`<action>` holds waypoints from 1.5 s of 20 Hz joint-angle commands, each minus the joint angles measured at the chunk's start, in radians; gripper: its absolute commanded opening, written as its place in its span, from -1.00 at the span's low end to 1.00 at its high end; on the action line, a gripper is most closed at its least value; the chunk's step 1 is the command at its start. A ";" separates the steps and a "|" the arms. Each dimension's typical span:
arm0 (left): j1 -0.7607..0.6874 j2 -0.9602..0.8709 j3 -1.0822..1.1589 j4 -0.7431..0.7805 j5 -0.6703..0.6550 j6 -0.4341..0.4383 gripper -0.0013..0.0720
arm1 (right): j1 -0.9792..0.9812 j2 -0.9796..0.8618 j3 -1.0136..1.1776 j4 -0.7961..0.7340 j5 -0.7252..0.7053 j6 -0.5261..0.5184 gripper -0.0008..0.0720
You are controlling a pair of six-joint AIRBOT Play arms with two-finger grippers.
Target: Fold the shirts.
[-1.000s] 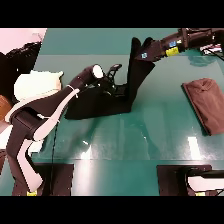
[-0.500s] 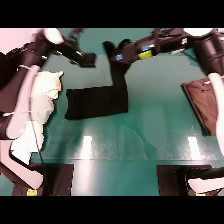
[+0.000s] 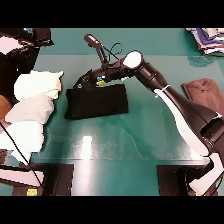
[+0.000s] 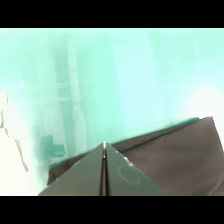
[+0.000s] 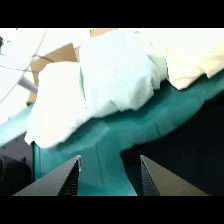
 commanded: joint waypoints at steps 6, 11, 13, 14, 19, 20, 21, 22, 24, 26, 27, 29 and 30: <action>0.016 0.014 0.002 0.005 -0.090 0.033 -0.91 | -0.323 0.078 -0.098 -0.328 0.325 0.271 0.20; 0.016 0.010 -0.004 -0.002 -0.085 0.033 -0.90 | -0.497 0.107 -0.410 -0.243 0.191 0.323 0.82; 0.016 0.006 -0.011 -0.005 -0.080 0.033 -0.90 | -0.504 0.103 -0.505 -0.171 0.111 0.322 0.82; 0.016 0.004 -0.011 -0.007 -0.076 0.033 -0.91 | -0.494 0.091 -0.533 -0.137 0.089 0.320 0.80; 0.016 0.003 -0.011 -0.008 -0.061 0.034 -0.90 | -0.395 -0.046 -0.491 0.011 0.095 0.308 0.80; 0.016 0.003 -0.011 -0.007 -0.063 0.034 -0.90 | -0.369 -0.075 -0.457 0.025 0.095 0.308 0.80; 0.016 0.003 -0.011 -0.007 -0.063 0.034 -0.91 | -0.346 -0.098 -0.423 0.026 0.095 0.308 0.73; 0.016 0.003 -0.011 -0.008 -0.063 0.034 -0.91 | -0.323 -0.117 -0.390 0.029 0.095 0.308 0.56; 0.016 0.003 -0.011 -0.012 -0.062 0.034 -0.91 | -0.293 -0.143 -0.332 0.028 0.087 0.307 0.29; 0.013 0.003 -0.011 -0.019 -0.061 0.034 -0.91 | -0.285 -0.146 -0.301 0.026 0.061 0.283 -0.56; 0.007 0.003 -0.011 -0.021 -0.063 0.034 -0.91 | -0.287 -0.146 -0.283 0.018 0.062 0.279 -0.86; -0.018 0.003 -0.011 -0.019 -0.064 0.034 -0.91 | -0.314 -0.135 -0.253 0.013 0.082 0.278 -0.93; -0.035 0.003 -0.011 -0.019 -0.066 0.034 -0.91 | -0.339 -0.119 -0.244 0.013 0.093 0.279 -0.93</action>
